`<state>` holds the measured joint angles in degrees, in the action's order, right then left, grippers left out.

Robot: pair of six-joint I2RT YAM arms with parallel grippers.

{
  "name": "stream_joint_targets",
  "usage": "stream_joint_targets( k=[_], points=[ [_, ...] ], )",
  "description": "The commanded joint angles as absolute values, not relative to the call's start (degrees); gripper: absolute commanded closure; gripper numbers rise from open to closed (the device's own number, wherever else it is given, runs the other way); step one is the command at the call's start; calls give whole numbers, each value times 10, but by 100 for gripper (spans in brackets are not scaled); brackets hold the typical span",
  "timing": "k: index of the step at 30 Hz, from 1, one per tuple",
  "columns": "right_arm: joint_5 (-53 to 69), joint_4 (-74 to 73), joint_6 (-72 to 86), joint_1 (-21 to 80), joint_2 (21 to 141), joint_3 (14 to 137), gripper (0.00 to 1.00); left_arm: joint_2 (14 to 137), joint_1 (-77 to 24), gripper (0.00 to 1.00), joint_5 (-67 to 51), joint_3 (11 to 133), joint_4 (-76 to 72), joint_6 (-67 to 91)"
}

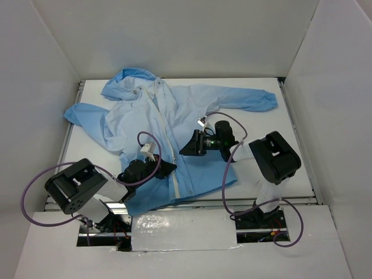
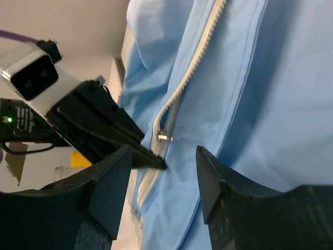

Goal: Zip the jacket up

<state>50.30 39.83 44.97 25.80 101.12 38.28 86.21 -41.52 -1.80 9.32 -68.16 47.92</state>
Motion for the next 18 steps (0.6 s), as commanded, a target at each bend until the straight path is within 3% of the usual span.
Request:
stream_joint_targets(
  k=[1, 18],
  points=[
    [526, 491, 475, 265, 1041, 419, 41, 874, -415, 100, -62, 105, -770, 466],
    [559, 614, 542, 291, 1085, 391, 52, 882, -406, 100, -50, 111, -762, 466]
  ],
)
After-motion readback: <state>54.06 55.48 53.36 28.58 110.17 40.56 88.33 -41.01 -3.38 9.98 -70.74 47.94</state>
